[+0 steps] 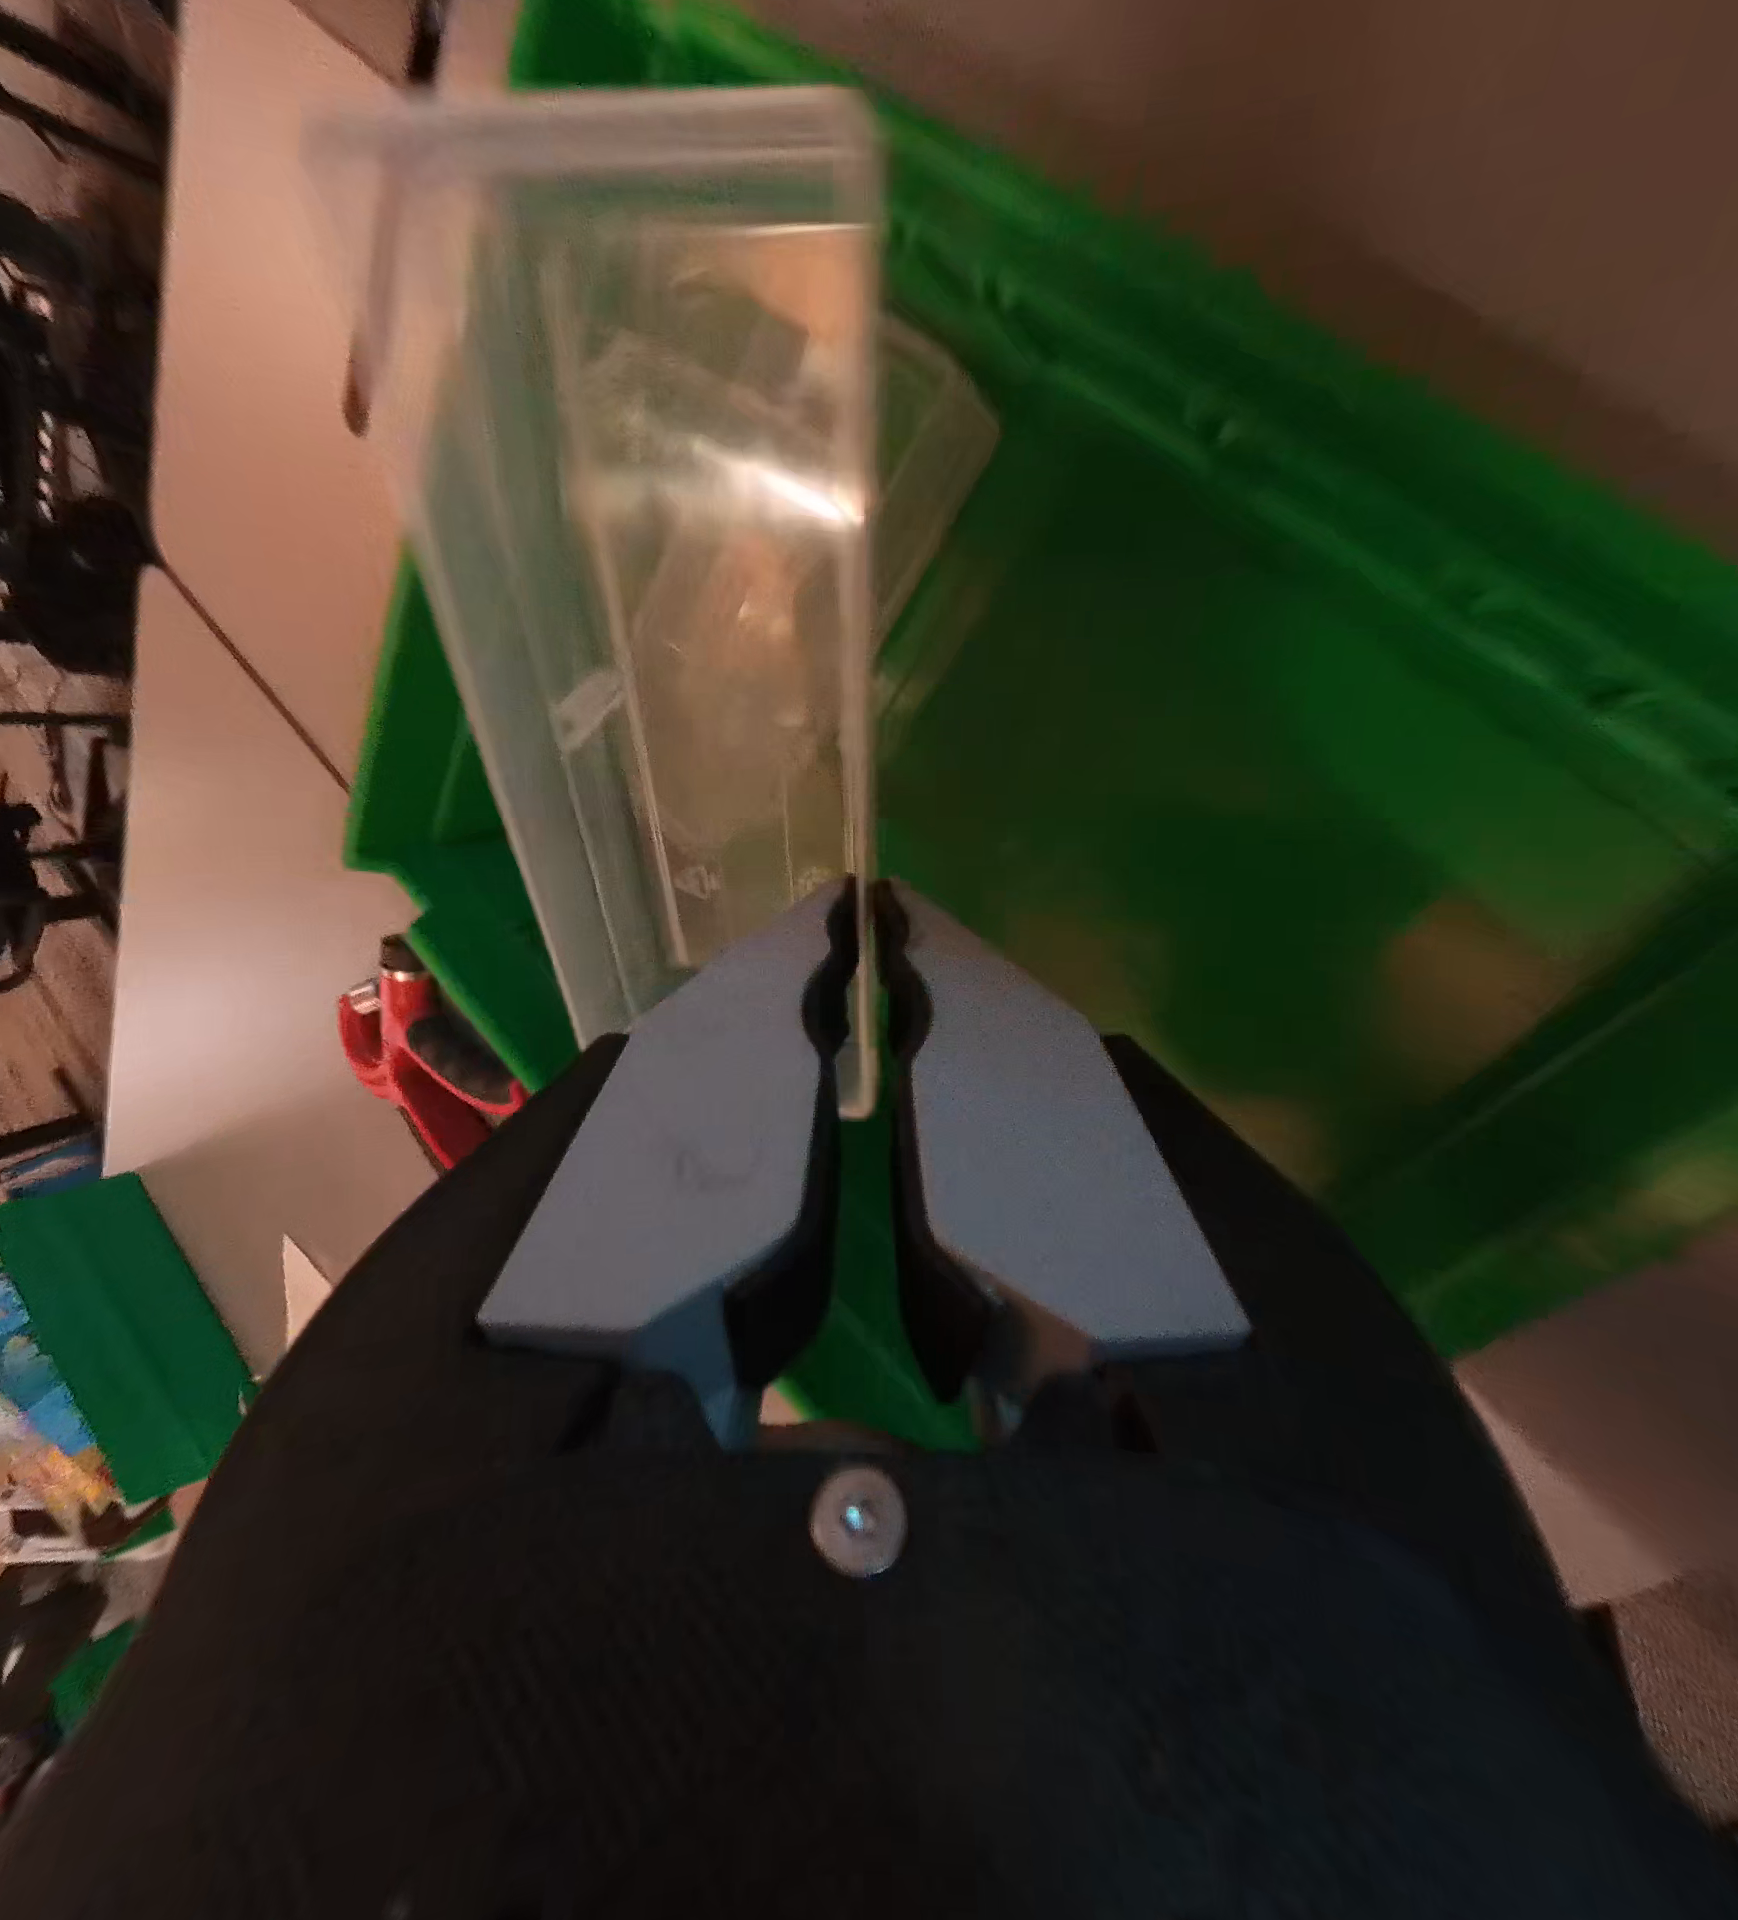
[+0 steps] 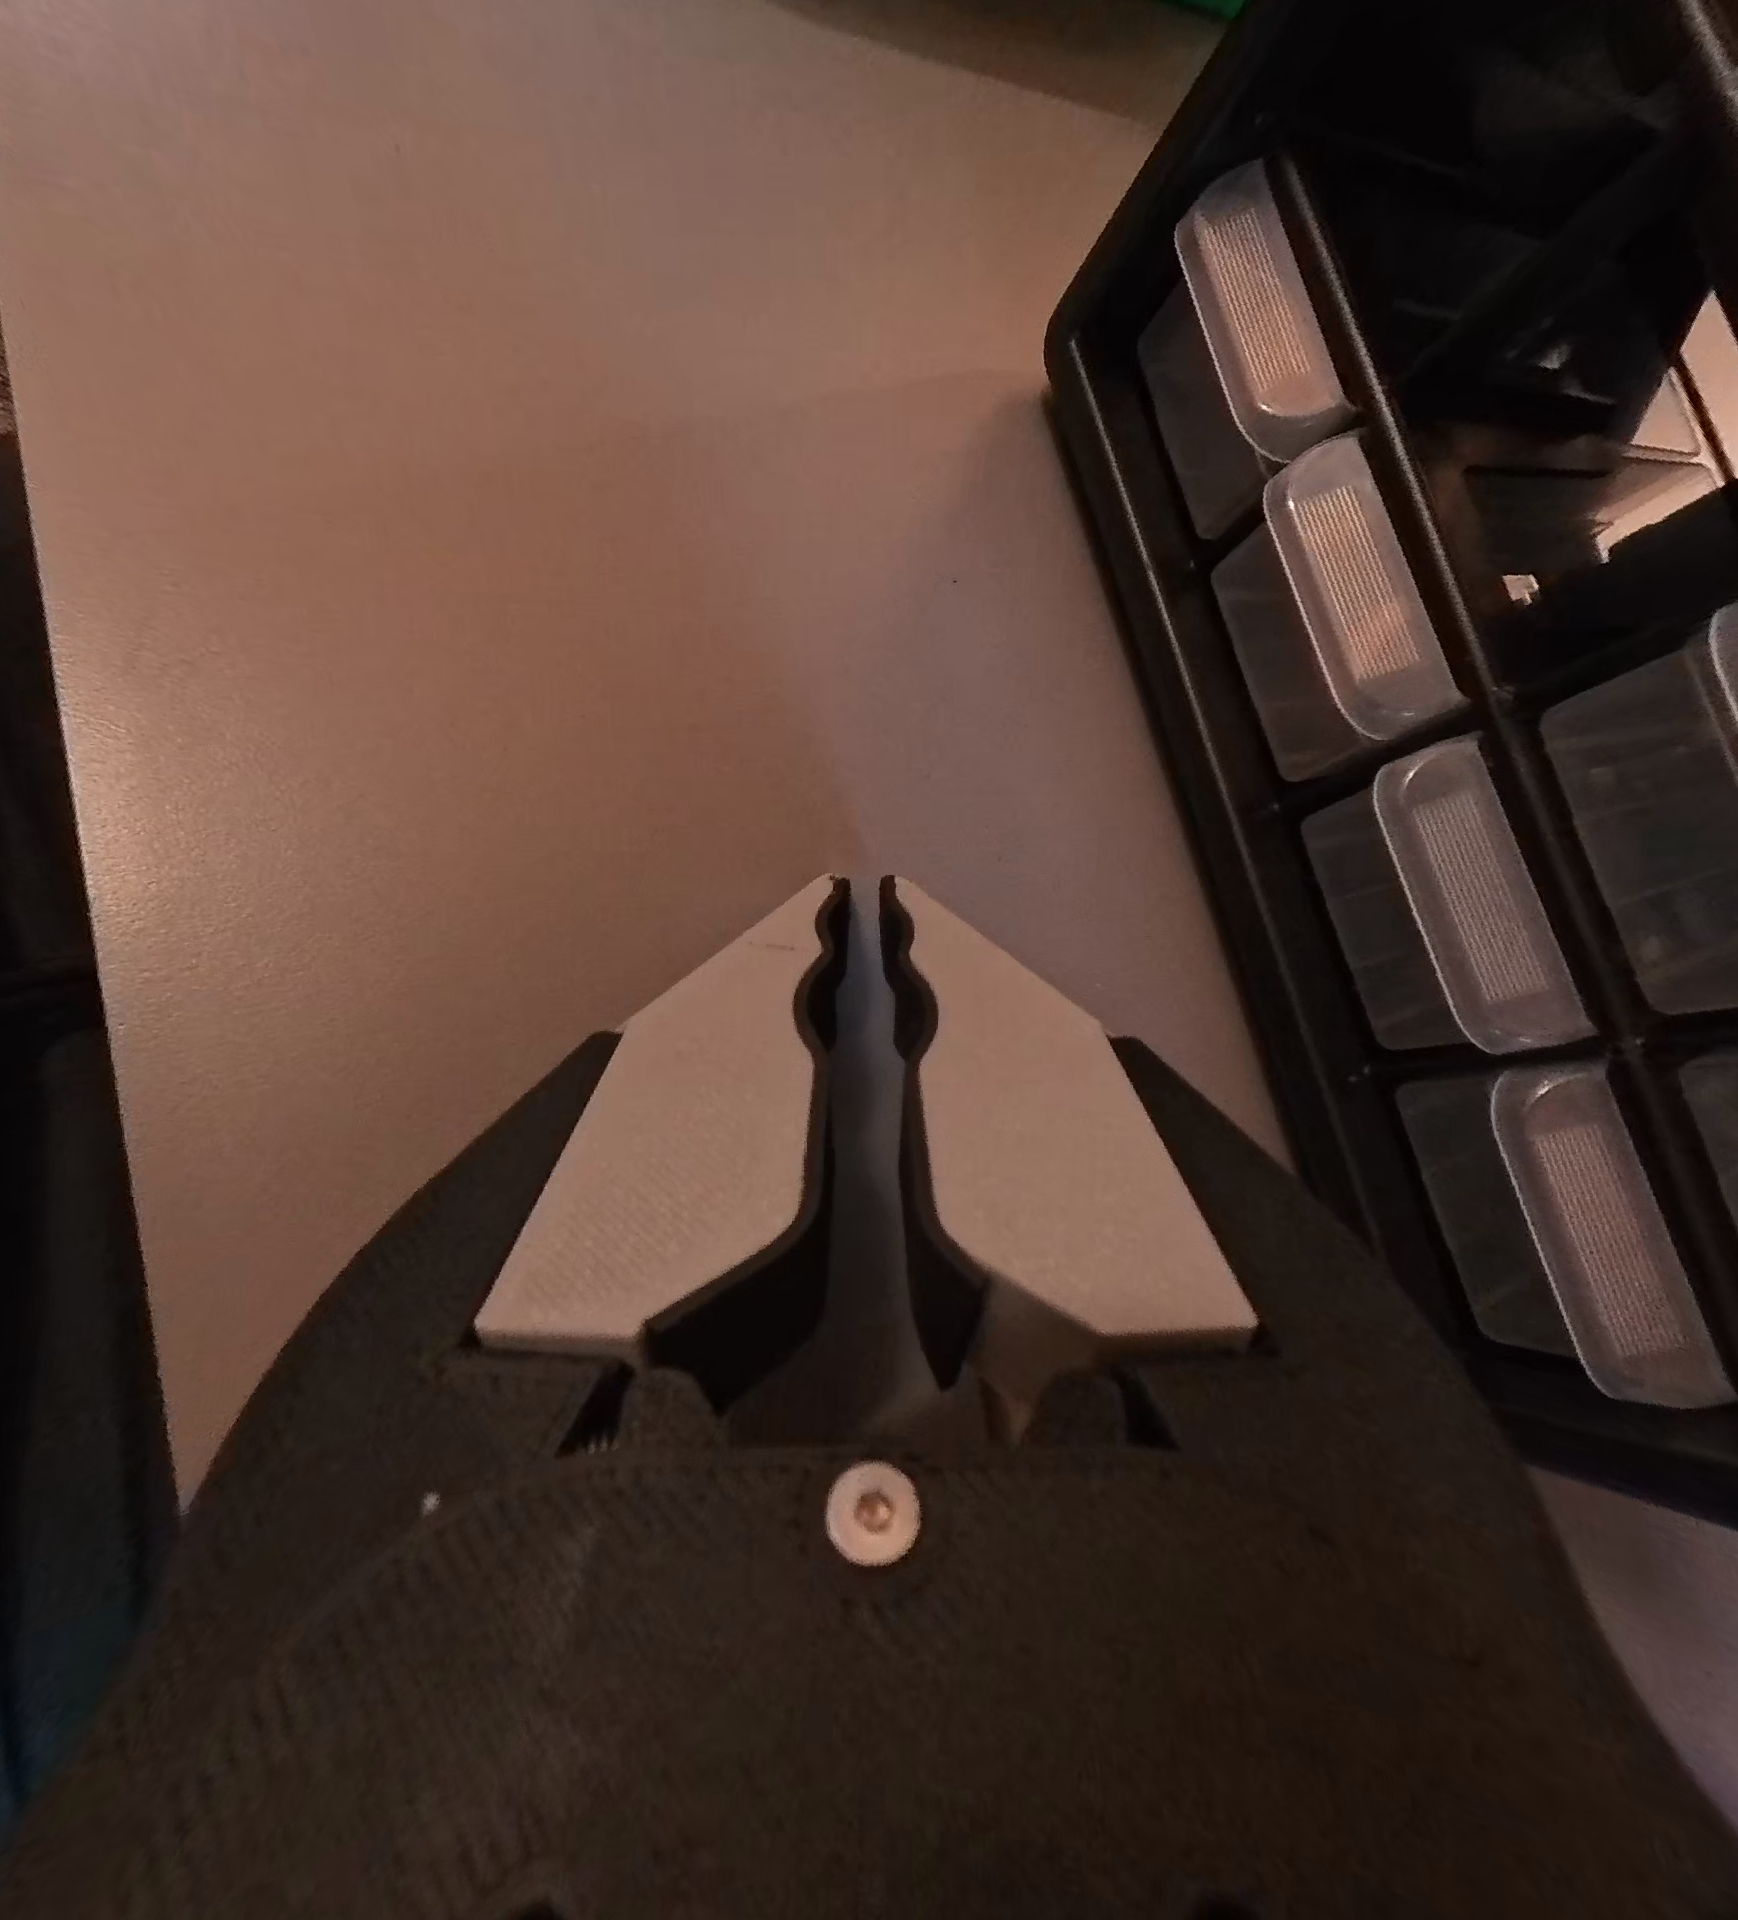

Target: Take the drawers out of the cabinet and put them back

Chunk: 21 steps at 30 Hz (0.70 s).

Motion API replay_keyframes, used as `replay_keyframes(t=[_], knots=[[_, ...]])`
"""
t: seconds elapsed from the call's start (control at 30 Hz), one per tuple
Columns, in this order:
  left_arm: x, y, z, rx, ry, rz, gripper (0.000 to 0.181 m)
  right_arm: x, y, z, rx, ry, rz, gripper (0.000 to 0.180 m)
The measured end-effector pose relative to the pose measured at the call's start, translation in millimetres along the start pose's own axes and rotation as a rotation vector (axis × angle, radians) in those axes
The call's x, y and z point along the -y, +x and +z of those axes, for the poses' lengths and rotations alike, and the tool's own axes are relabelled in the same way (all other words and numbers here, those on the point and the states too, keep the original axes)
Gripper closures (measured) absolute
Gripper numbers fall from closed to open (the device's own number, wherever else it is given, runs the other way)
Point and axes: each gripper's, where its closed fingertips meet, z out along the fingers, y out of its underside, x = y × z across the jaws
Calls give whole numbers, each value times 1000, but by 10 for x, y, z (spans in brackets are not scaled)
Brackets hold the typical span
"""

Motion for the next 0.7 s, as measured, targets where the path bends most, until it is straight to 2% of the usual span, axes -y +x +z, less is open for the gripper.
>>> replay_keyframes(t=[0.03,0.17,0.37,0.57,0.7], knots=[[62,3,-111,6,22,-5,180,3,1,-1,0,2,2,177],[495,285,-531,-40,167,9,180,48,14,-31,-8,32,6,178],[1181,1272,-957,-120,293,135,180,183,79,-164,-37,126,34,175],[1438,2227,-849,-206,271,284,181,393,199,-427,-49,307,112,169],[1528,2776,-619,-338,232,326,181,418,321,-529,-75,360,167,167]])
